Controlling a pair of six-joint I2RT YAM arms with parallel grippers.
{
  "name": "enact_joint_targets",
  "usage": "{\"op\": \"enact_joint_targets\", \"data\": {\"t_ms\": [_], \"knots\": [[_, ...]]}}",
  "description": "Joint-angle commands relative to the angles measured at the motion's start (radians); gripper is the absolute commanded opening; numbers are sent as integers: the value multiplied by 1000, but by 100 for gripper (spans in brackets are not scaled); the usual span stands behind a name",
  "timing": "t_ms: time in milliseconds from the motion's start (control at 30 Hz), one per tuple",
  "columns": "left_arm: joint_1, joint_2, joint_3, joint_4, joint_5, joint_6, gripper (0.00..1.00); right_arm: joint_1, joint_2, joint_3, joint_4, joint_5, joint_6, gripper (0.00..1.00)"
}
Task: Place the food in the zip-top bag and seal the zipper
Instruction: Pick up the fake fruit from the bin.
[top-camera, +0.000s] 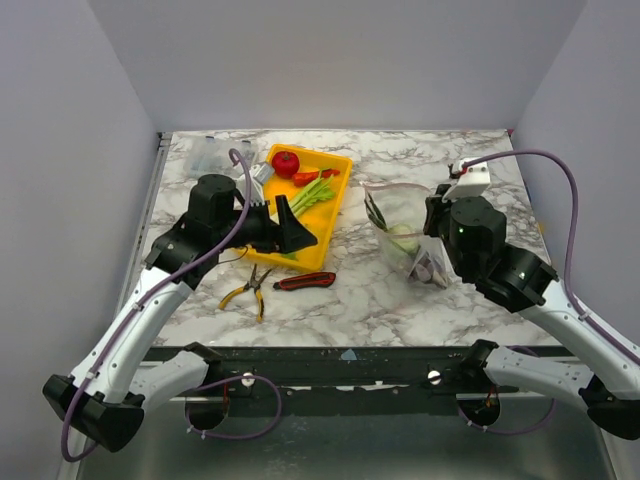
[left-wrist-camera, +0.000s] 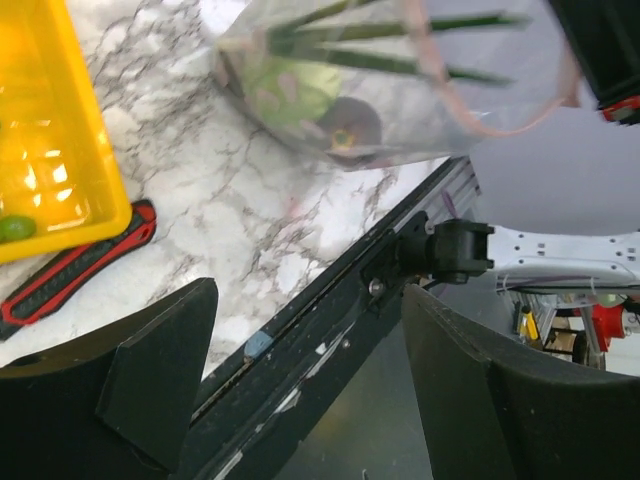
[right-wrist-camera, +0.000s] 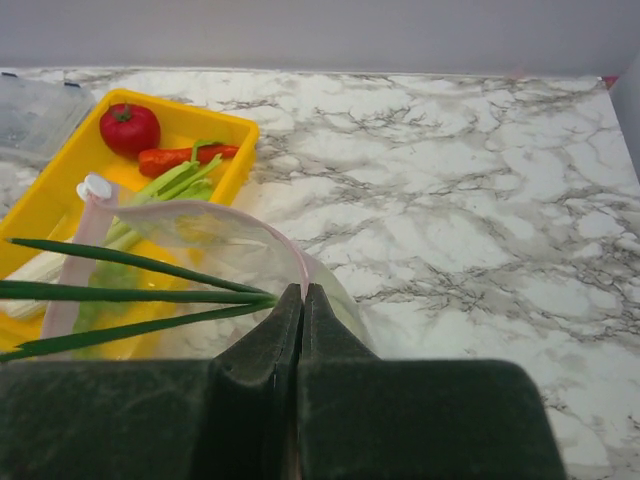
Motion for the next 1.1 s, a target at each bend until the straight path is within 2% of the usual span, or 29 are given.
{"op": "enact_joint_targets", "data": {"t_ms": [0, 100, 233, 367, 533, 600, 733, 1067], "knots": [[-7, 8, 105, 60, 99, 20, 77, 0, 1, -4, 51, -85, 11, 0], [-88, 58, 209, 60, -9, 58, 78, 0, 39, 20, 24, -127, 29, 0], [-195, 124, 336, 0, -200, 132, 75, 0, 67, 43, -6, -72, 54, 0], [-157, 143, 332, -66, -343, 126, 75, 0, 58, 51, -22, 6, 60, 0], [2, 198, 271, -103, -356, 137, 78, 0, 12, 46, -34, 19, 58, 0], [31, 245, 262, -121, -363, 173, 78, 0, -7, 43, -34, 18, 57, 0], [33, 380, 264, -188, -424, 227, 78, 0, -32, 39, -36, -1, 55, 0], [26, 574, 142, -83, -459, 248, 78, 0, -41, 3, -16, -28, 44, 0]]}}
